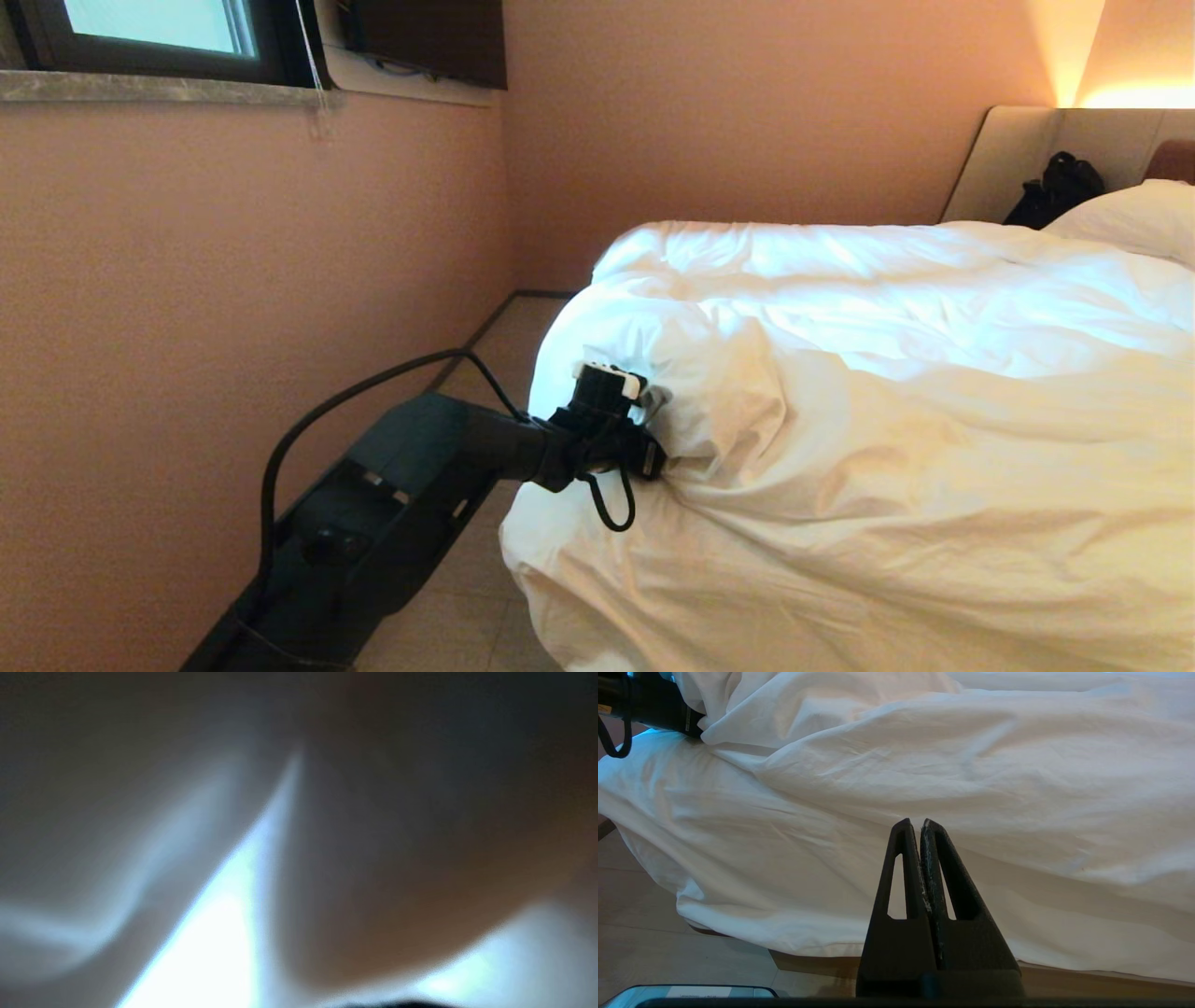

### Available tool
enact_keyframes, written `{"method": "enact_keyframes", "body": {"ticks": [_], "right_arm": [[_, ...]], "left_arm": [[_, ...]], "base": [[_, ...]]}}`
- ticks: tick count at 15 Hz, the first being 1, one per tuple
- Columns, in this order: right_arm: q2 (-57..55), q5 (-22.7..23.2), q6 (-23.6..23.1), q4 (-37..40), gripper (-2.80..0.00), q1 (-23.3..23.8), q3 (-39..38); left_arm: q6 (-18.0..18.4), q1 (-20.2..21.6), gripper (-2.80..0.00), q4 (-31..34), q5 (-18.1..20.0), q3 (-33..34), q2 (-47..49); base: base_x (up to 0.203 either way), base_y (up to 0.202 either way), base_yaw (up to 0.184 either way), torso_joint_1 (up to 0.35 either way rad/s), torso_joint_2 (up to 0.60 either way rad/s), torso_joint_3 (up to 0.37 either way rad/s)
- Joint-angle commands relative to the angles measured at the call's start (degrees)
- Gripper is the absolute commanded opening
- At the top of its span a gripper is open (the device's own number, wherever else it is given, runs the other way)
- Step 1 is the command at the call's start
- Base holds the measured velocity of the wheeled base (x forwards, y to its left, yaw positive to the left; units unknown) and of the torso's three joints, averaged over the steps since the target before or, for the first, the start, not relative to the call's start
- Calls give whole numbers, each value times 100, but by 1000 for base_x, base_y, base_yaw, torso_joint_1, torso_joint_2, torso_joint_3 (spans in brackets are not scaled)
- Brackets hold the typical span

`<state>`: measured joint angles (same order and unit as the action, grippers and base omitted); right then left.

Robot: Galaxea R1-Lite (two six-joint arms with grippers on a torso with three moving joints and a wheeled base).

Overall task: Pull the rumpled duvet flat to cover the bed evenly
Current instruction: Flatten the corners of the folded blanket

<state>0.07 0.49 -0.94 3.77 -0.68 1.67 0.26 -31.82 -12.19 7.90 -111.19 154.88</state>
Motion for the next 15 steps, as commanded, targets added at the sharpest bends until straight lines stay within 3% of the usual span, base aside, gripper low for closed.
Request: {"method": "enact_keyframes", "body": {"ticks": [1,5,6,15], "right_arm": [[-7,4,-8,1,-280,-2,0],[-7,13,-3,1,-280,-2,0],[-7,13,-3,1,-280,-2,0],[-7,4,-3,1,-280,-2,0]], "left_arm": [[27,1,0,-50,10,-23,68],[27,1,0,-64,10,-25,60],[27,1,-280,-64,10,-25,60],[-52,-41,-280,-196,15,73,-393]], "base": [[0,0,0,0,0,0],[0,0,0,0,0,0],[0,0,0,0,0,0],[0,0,0,0,0,0]]}}
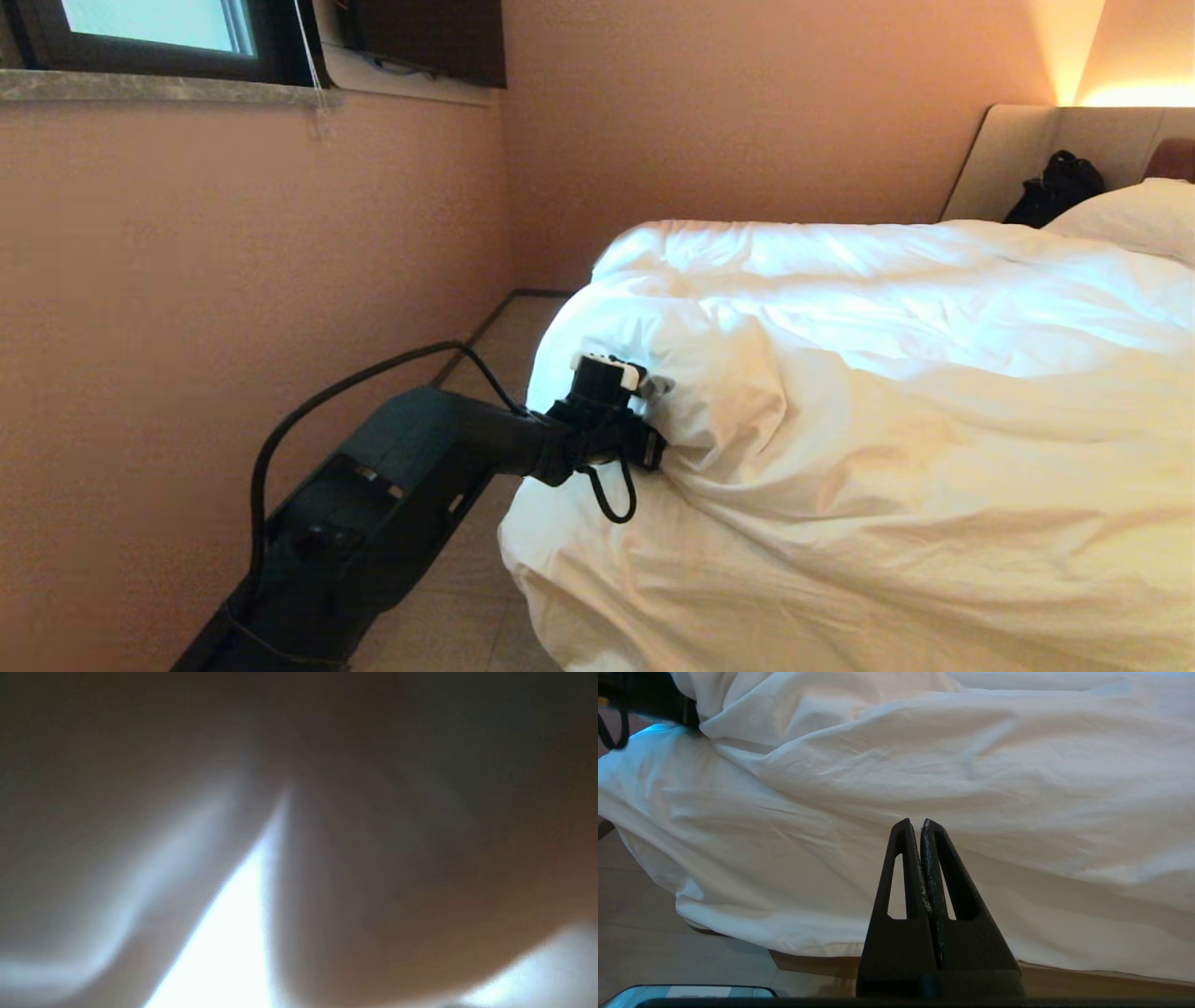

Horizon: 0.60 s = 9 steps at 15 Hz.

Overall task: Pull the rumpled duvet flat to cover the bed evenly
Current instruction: Flatten the corners of the folded blanket

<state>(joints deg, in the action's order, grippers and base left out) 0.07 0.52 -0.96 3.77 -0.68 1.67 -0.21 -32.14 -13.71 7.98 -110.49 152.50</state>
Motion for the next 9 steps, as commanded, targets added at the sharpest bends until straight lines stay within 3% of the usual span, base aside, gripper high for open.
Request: {"method": "enact_keyframes", "body": {"ticks": [1,9], "right_arm": [[-7,8,-5,1,-280,-2,0],[-7,9,0,1,-280,-2,0]], "left_arm": [[-5,-20,-280,-44,4,32,-313],[3,-133,-280,-45,-61,666,-1305]], "base": [[0,0,0,0,0,0],[0,0,0,0,0,0]]}}
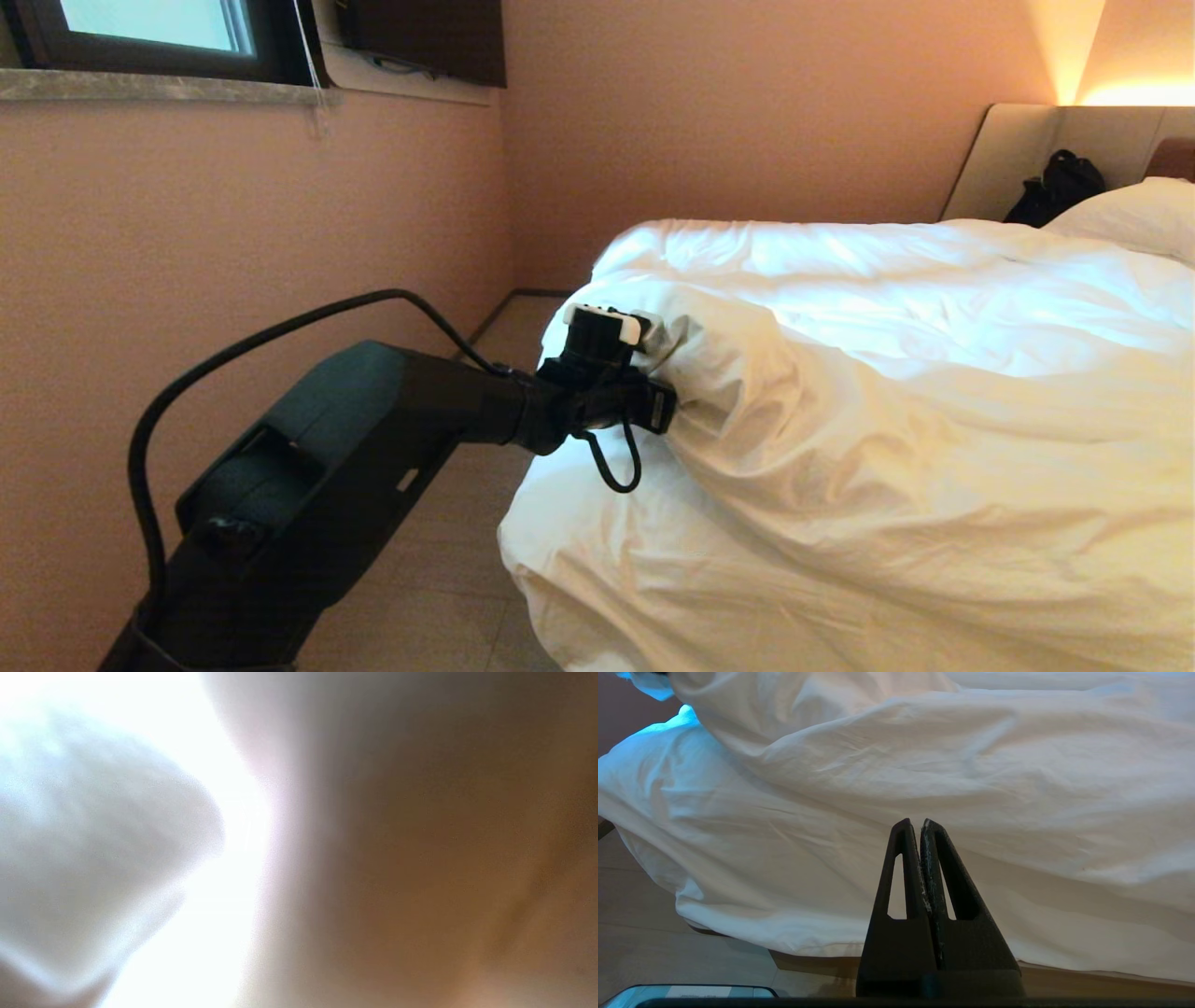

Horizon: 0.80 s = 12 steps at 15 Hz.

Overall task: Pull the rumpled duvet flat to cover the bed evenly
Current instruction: Flatten the corners of the folded blanket

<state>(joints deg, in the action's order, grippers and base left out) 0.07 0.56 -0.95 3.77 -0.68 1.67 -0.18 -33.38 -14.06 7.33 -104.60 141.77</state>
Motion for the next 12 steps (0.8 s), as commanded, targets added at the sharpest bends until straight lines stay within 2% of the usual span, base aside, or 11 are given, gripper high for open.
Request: {"method": "enact_keyframes", "body": {"ticks": [1,6,9,12], "right_arm": [[-7,-3,-10,1,-280,-2,0],[-7,-3,-2,1,-280,-2,0],[-7,-3,-10,1,-280,-2,0],[-7,-3,-2,1,-280,-2,0]], "left_arm": [[1,-10,-280,-14,-10,312,-387],[11,49,-280,-108,-136,1638,-1350],[37,293,-280,-502,-220,2766,-2221],[54,503,-280,-630,-252,3306,-2880]], "base": [[0,0,0,0,0,0],[0,0,0,0,0,0],[0,0,0,0,0,0],[0,0,0,0,0,0]]}}
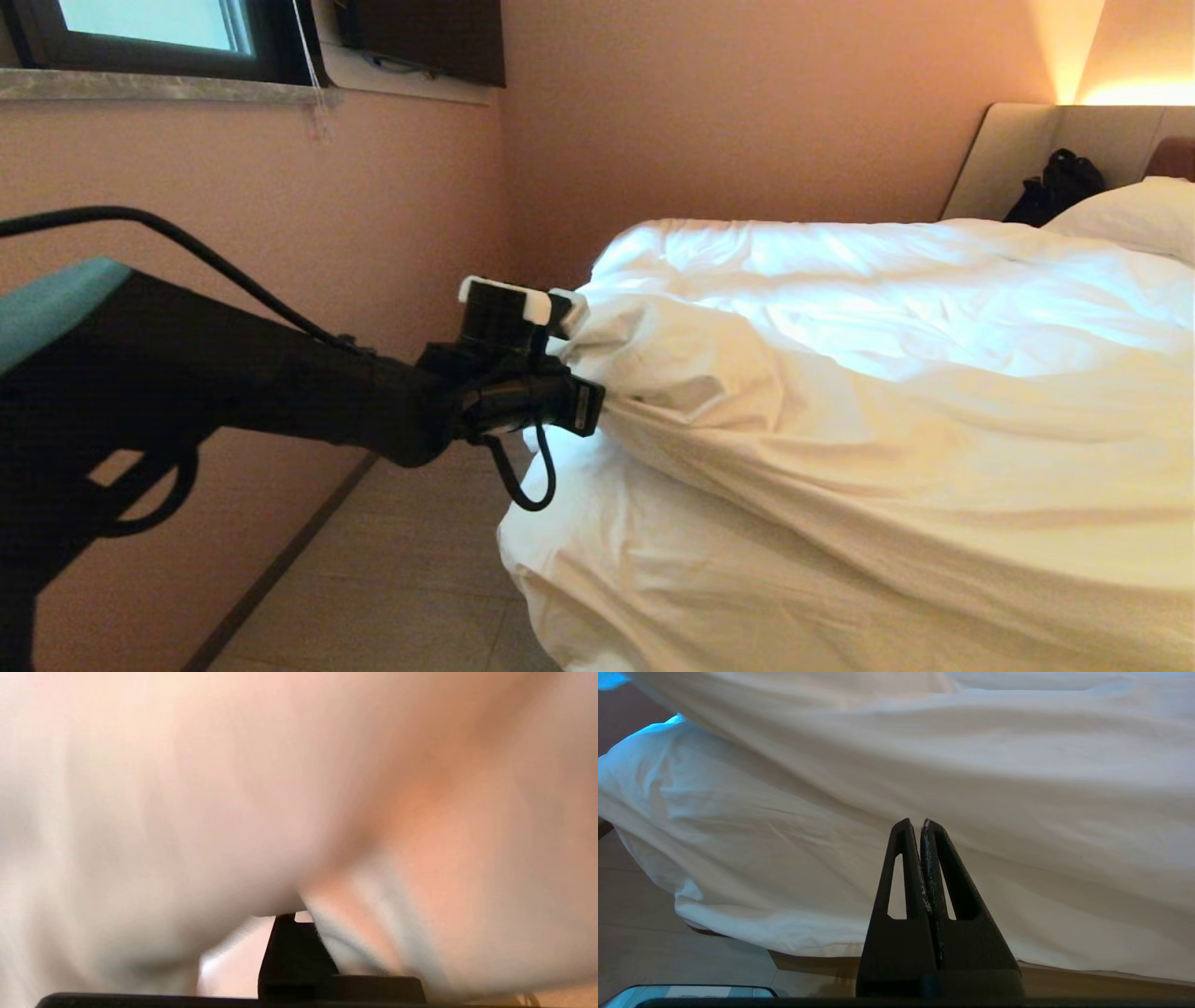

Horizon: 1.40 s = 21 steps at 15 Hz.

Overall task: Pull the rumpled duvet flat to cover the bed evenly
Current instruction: Flatten the corners of the folded blanket

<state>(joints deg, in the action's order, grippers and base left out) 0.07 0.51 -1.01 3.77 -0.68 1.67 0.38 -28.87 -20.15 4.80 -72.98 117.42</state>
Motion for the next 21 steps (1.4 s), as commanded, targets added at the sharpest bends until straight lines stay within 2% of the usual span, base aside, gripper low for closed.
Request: {"method": "enact_keyframes", "body": {"ticks": [1,4,9,13,18,19,21], "right_arm": [[-7,2,4,1,-280,-2,0],[-7,2,5,1,-280,-2,0],[-7,9,5,1,-280,-2,0],[-7,2,5,1,-280,-2,0],[-7,2,-4,1,-280,-2,0],[-7,2,1,1,-280,-2,0],[-7,2,5,10,-280,-2,0]], "left_arm": [[3,116,-280,-22,-44,342,-794],[20,289,-280,30,-161,743,-1577],[33,327,-280,109,-180,1061,-2112],[32,124,-280,174,-157,1401,-2121],[-51,-373,-280,49,-77,2167,-1790],[-73,-413,-280,-25,-76,2205,-1763],[-45,-509,-280,-712,-88,2417,-1675]], "base": [[0,0,0,0,0,0],[0,0,0,0,0,0],[0,0,0,0,0,0],[0,0,0,0,0,0],[0,0,0,0,0,0],[0,0,0,0,0,0],[0,0,0,0,0,0]]}}
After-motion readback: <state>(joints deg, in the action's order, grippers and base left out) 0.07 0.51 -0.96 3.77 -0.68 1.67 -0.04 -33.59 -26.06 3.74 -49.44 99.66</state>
